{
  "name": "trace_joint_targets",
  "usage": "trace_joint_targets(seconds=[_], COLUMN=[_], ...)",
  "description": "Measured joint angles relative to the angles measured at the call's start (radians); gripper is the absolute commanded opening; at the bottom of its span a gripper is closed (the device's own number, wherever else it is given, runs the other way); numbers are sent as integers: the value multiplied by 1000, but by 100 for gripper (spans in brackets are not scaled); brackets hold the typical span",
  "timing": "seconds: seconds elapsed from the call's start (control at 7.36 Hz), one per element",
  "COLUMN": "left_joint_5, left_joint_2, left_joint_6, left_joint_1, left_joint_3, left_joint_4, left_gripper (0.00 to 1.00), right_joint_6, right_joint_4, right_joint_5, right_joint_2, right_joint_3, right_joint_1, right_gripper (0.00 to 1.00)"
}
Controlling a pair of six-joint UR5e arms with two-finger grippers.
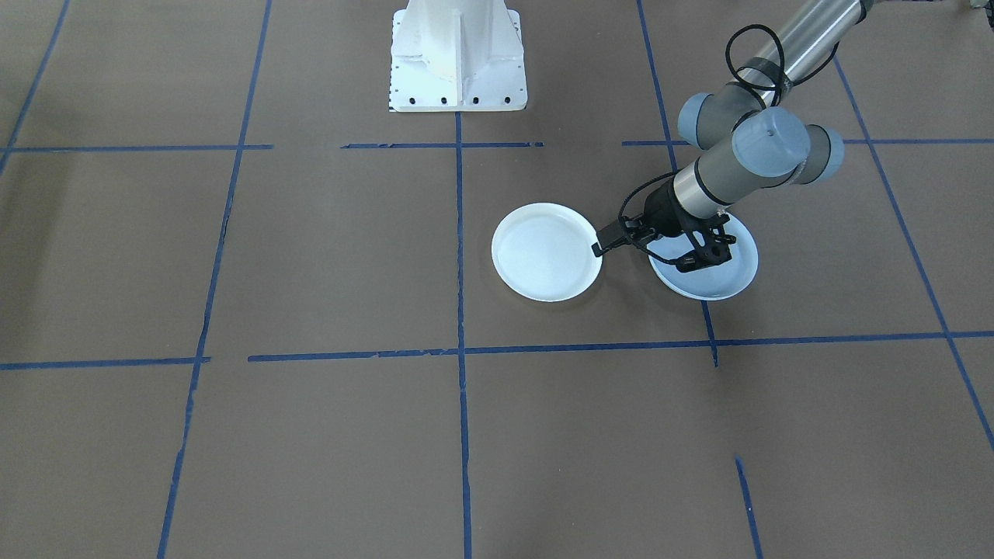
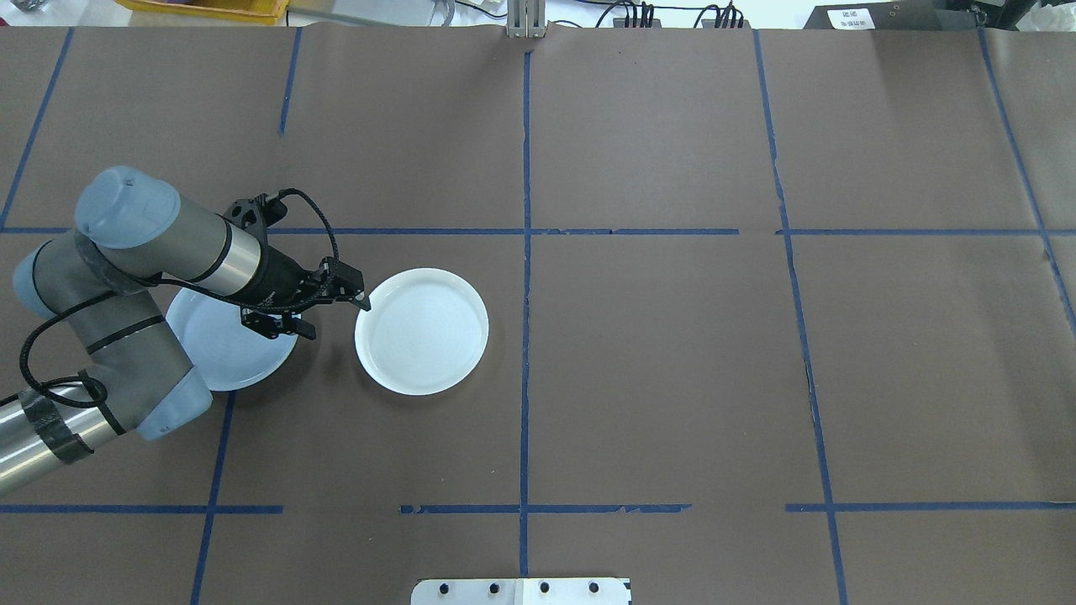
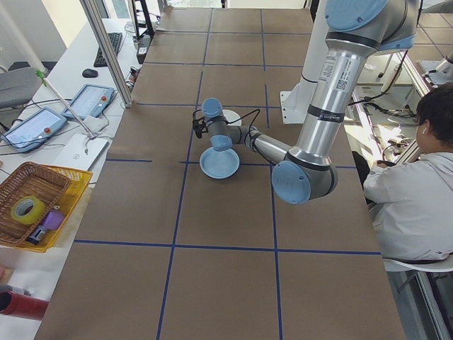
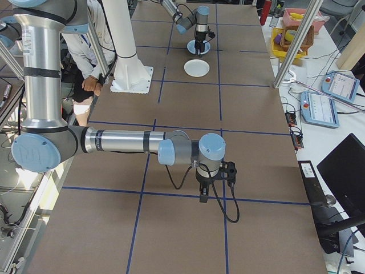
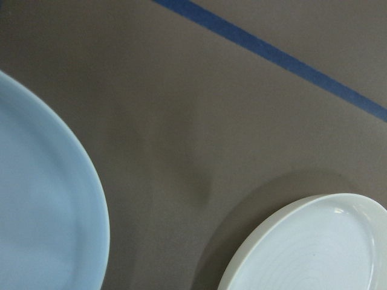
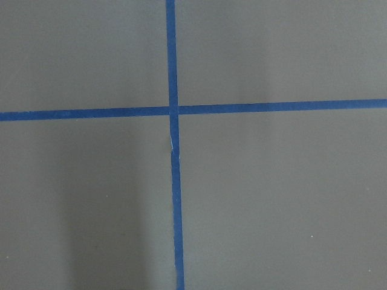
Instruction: Stack plate in center
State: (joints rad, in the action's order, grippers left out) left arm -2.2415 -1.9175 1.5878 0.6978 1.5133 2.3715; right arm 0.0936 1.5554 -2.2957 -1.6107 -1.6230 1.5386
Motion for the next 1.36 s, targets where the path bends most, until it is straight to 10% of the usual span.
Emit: trace_joint_targets(seconds=[0.27, 0.41, 1.09, 1.36], left_joint_5=[2, 1, -9, -95], left_joint_2=[-12, -13, -12, -7], left_joint_6=[3, 5, 1, -3], left_joint_1=[-26, -31, -35, -11], left_joint_3=[-12, -13, -9, 13], left_joint_4=[2, 6, 11, 13], left_gripper=[15, 4, 0, 0], right_joint_6=[0, 0, 0, 0], right_joint_4=[0, 0, 0, 0], right_joint_5=[1, 1, 0, 0], right_joint_2=[0, 0, 0, 0], right_joint_3=[0, 0, 0, 0], right_joint_1=[0, 0, 0, 0], right_gripper=[100, 100, 100, 100])
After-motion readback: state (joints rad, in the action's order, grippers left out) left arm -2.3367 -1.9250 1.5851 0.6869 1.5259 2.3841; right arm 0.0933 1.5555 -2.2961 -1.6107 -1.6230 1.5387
